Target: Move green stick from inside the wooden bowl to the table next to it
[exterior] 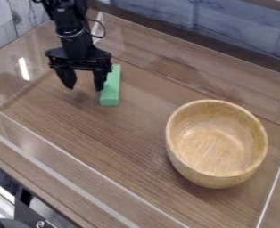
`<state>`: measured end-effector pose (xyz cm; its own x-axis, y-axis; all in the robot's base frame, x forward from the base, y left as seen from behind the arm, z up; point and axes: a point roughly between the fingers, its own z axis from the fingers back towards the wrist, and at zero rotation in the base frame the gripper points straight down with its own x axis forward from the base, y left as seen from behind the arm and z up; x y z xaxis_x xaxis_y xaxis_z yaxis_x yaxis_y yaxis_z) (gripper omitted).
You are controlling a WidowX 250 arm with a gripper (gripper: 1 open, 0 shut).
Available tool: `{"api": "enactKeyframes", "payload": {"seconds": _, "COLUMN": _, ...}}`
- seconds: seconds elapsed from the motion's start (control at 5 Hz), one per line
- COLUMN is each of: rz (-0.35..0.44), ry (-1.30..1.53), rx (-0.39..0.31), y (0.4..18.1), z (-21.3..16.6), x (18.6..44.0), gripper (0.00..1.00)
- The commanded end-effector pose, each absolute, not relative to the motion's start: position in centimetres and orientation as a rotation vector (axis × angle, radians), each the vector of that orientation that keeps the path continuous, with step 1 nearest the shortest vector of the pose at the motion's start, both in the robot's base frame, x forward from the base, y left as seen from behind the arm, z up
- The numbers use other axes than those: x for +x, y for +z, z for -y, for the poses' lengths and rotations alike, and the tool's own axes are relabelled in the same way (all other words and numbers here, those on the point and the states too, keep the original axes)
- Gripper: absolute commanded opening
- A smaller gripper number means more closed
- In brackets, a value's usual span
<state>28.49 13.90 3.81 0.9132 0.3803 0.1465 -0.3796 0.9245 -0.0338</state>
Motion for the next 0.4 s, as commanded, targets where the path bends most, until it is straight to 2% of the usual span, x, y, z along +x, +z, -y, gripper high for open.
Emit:
{"api": "enactKeyframes", "payload": {"seconds": 0.0, "rz": 0.196, "ry": 0.408, "rx": 0.009, "y": 4.83, "z": -14.95, "x": 29.4, "gripper": 1.0}}
{"api": "enactKeyframes", "payload": {"seconds": 0.2, "rz": 0.188, "ry": 0.437, "rx": -0.001, "y": 4.83, "z": -15.37, "x": 29.32, "gripper": 1.0}}
